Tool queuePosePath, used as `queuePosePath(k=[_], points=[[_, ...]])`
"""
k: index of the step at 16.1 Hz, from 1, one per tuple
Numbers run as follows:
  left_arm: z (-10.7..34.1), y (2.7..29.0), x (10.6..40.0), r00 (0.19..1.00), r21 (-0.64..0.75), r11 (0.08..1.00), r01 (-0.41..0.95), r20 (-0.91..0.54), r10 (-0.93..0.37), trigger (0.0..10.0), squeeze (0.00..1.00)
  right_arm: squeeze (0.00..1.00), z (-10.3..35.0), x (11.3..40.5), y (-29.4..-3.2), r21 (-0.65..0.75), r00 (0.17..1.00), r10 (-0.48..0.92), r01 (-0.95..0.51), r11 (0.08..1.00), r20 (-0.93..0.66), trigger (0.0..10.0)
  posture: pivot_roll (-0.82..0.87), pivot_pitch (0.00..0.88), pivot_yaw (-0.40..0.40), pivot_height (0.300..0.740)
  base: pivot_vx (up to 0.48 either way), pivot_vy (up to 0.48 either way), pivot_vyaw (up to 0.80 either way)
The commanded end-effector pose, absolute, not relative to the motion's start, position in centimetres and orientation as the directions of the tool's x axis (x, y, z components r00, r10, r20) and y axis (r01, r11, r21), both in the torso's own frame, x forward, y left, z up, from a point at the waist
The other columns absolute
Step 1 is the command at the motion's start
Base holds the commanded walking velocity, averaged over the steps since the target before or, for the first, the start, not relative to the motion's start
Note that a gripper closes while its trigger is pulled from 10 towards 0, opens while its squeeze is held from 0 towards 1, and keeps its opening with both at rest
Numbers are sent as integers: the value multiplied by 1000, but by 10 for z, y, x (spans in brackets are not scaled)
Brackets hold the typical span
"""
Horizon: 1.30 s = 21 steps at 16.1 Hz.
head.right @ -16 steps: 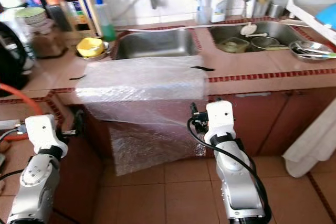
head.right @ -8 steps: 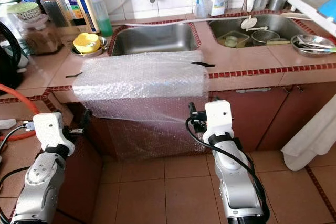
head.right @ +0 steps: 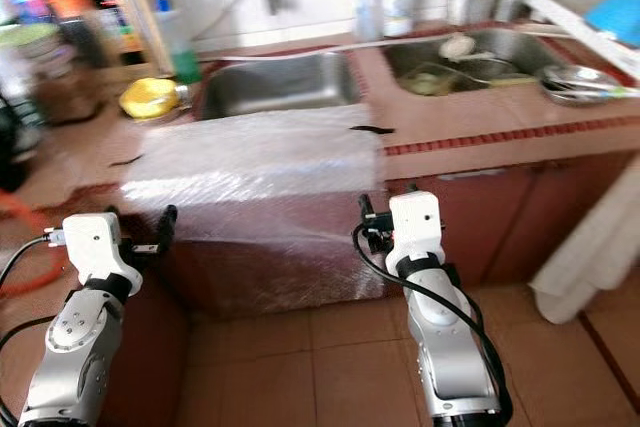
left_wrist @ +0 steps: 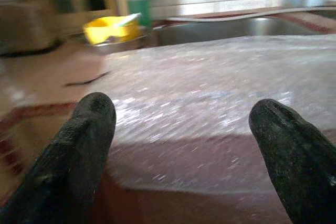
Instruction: Kitchen organization
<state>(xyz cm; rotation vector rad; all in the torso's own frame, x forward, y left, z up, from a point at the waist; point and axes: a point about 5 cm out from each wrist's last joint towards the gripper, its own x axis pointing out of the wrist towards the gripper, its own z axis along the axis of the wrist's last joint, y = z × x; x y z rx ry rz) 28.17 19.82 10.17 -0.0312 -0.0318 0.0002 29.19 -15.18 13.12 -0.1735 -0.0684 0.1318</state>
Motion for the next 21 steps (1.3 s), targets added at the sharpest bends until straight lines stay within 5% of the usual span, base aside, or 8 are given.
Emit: queuePosePath(k=[1,15,21], points=[[106,199,284,999,-35,999,9,38,-7,10000,0,0,134,292,-149,-171,987,145,-131,977,71,10000,-246,50,147,740,424,0,0],[101,193,286,1000,-32,999,9,17,-8,10000,0,0,136,291,-148,-182,981,173,-156,971,83,10000,-259,45,142,740,429,0,67],[99,191,286,1000,-40,999,7,12,-6,10000,0,0,135,289,-148,-180,982,173,-157,971,78,10000,-262,43,142,740,0,0,0]])
